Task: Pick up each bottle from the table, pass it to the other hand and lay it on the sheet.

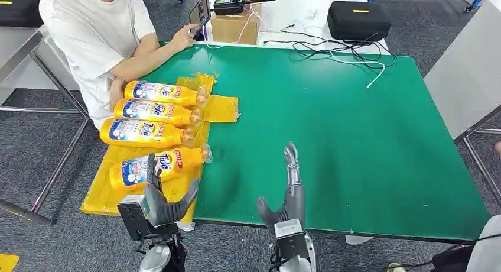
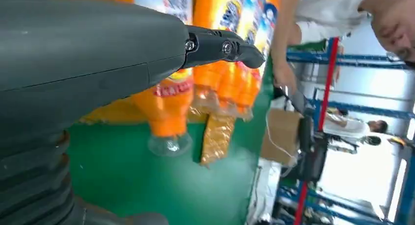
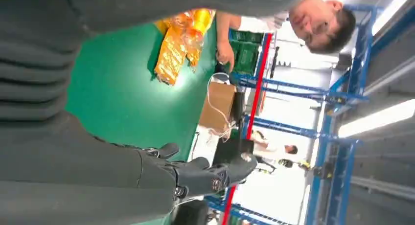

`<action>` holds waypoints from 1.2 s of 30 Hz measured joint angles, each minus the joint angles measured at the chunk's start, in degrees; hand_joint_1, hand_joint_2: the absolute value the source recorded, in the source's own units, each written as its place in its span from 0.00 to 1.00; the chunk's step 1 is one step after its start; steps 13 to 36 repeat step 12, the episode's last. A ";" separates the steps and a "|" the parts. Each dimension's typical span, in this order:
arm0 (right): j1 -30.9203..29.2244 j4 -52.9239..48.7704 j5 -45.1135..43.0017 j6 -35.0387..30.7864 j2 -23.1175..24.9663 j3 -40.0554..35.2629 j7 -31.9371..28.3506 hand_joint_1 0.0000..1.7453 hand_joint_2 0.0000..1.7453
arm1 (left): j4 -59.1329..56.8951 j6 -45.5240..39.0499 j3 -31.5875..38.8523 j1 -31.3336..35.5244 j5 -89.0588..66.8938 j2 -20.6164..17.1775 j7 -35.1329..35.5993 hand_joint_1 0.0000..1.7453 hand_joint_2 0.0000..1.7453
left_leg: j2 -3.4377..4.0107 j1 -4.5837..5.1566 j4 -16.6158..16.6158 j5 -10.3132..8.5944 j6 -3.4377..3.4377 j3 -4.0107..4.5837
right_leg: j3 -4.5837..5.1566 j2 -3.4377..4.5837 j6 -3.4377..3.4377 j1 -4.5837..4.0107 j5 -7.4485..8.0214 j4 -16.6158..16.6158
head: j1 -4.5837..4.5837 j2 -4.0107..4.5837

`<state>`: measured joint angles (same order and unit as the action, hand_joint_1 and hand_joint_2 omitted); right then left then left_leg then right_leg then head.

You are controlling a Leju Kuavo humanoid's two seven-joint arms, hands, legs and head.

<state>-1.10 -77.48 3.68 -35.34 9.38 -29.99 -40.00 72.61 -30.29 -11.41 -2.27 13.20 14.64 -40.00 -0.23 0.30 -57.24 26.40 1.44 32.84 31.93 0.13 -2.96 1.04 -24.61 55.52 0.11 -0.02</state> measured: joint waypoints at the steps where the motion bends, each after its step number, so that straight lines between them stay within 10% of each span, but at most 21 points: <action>1: -0.15 0.20 -0.27 0.07 0.13 -0.02 0.00 0.00 1.00 | -0.51 -0.55 0.07 0.00 -0.64 0.00 0.00 0.00 1.00 | 0.01 0.00 0.00 0.00 0.00 0.00 | 0.00 0.00 0.00 0.00 0.00 0.00 | -0.02 0.02; 36: -5.76 2.78 1.09 5.35 1.73 -1.03 5.57 0.00 1.00 | -2.58 -7.37 0.44 1.01 -11.06 0.44 -0.11 0.00 1.00 | -0.02 0.00 -0.02 -0.04 0.03 -0.02 | -0.01 -0.01 -0.01 0.00 0.03 0.01 | 0.00 0.02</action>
